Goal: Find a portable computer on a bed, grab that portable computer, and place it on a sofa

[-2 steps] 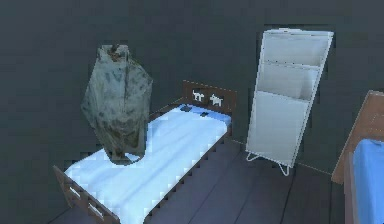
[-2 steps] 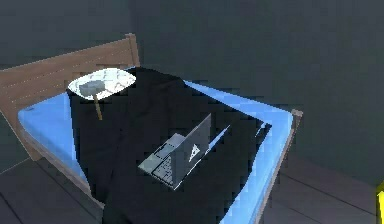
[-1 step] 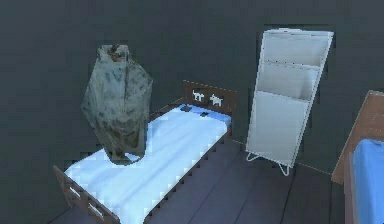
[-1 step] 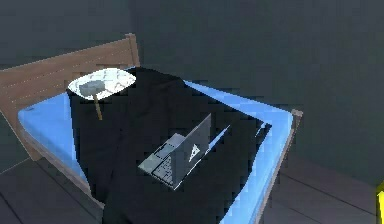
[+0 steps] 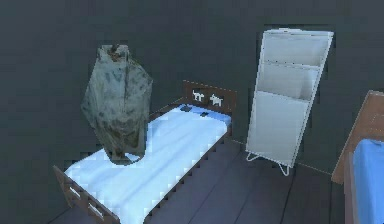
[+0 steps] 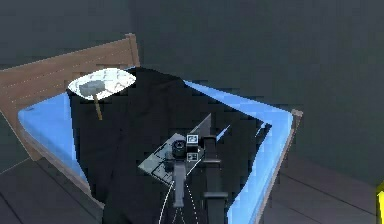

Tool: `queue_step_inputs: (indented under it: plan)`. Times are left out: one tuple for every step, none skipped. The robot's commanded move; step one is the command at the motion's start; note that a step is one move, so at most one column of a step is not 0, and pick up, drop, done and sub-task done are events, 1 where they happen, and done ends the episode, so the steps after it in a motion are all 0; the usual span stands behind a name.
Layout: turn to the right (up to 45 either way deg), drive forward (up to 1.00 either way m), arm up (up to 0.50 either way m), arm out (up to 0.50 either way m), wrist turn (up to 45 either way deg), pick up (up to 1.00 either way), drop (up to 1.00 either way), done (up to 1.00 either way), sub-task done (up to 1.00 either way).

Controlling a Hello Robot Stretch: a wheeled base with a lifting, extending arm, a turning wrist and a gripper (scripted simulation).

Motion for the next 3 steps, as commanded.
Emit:
queue_step_inputs:
  plan:
    - [0.0,0.0,0.0,0.0,45.0,0.0,0.0,0.0,0.0]
    - [0.0,0.0,0.0,0.0,45.0,0.0,0.0,0.0,0.0]
    - [0.0,0.0,0.0,0.0,45.0,0.0,0.0,0.0,0.0]
